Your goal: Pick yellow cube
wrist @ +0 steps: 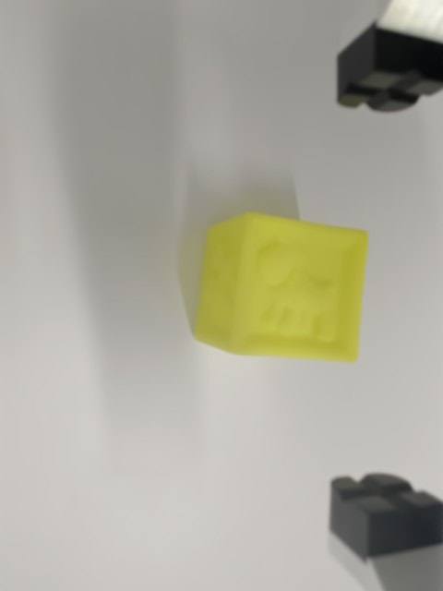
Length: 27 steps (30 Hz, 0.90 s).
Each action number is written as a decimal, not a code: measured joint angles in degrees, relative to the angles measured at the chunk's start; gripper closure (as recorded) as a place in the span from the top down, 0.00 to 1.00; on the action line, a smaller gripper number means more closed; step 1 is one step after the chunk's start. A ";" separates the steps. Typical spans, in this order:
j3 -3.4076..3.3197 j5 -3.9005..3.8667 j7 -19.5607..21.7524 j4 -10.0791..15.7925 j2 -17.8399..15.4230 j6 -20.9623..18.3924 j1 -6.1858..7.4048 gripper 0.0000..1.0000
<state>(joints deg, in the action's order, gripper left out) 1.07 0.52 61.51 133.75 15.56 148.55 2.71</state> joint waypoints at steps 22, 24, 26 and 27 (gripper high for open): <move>-0.02 -1.14 5.10 3.11 5.73 9.40 0.81 1.00; -0.02 -1.22 5.23 3.02 6.49 10.06 0.81 1.00; -0.02 -1.31 5.37 2.91 7.26 10.71 0.81 1.00; -0.02 -1.36 5.44 2.85 7.64 11.04 0.81 1.00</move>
<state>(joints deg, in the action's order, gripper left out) 1.06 -0.84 66.96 136.60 23.20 159.59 3.53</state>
